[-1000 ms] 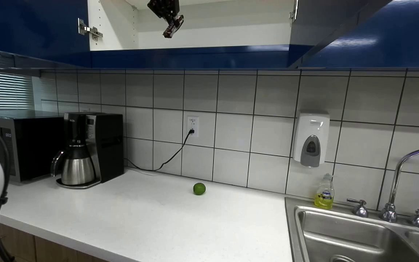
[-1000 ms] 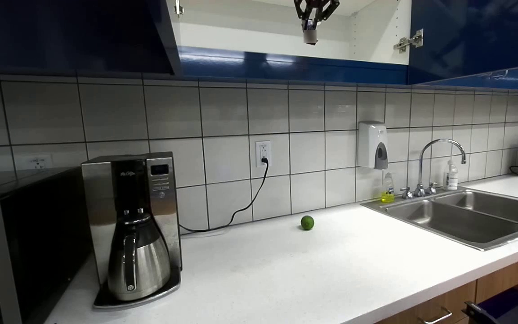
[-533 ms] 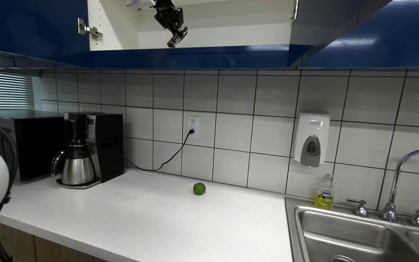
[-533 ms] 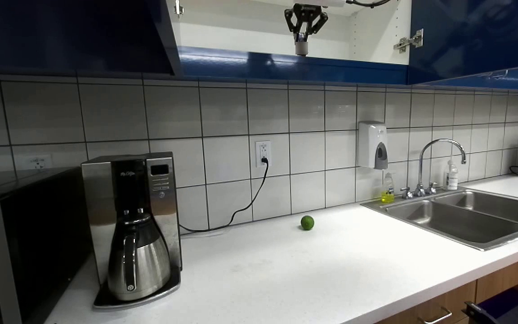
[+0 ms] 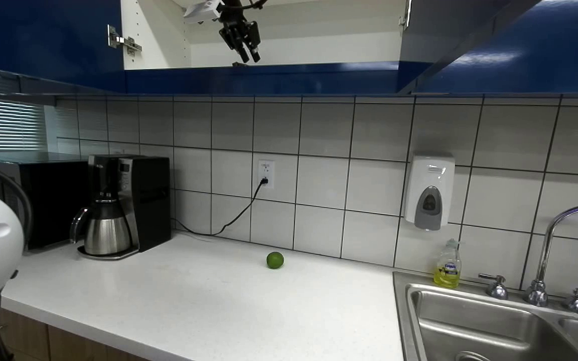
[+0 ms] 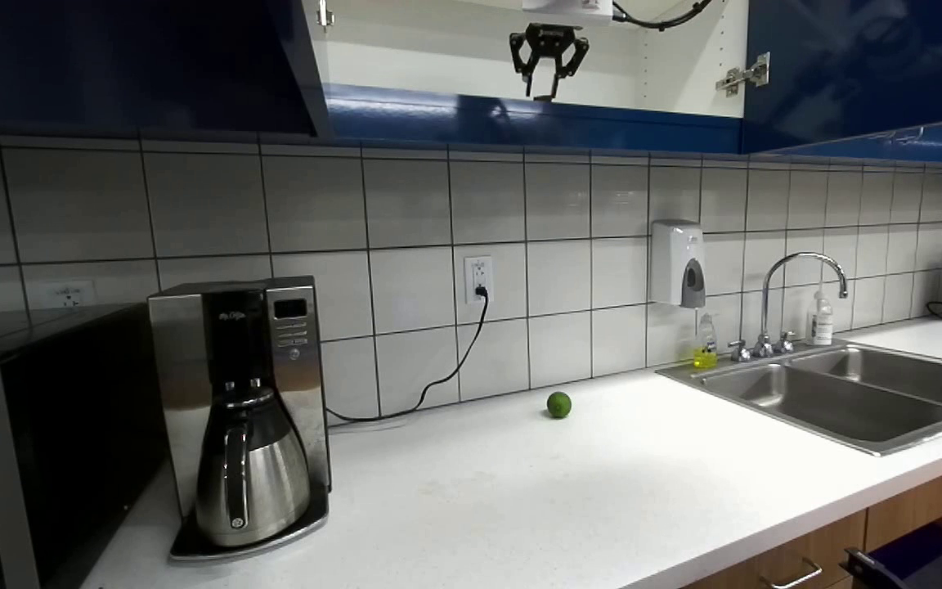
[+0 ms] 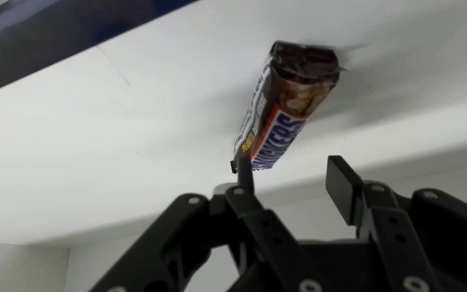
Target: Put the brown packet in the open upper cabinet.
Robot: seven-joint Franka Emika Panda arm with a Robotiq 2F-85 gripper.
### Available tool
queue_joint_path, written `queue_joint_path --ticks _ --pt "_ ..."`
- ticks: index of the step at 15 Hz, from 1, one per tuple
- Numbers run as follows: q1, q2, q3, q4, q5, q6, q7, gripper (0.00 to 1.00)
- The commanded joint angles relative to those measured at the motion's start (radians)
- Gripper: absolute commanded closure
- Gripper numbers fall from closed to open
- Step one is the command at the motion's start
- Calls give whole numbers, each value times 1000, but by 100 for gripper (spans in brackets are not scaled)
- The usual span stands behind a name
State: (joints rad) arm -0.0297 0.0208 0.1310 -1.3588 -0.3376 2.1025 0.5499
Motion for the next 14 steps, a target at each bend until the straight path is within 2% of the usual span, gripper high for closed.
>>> queue_joint_path --ticks 1,3,4,14 --pt "6 46 -1 68 -21 -52 40 19" --pt "3 31 -3 39 -10 -40 43 3" --pt "2 22 -4 22 -7 -27 45 0" --pt "-10 -131 -29 -204 16 97 37 0"
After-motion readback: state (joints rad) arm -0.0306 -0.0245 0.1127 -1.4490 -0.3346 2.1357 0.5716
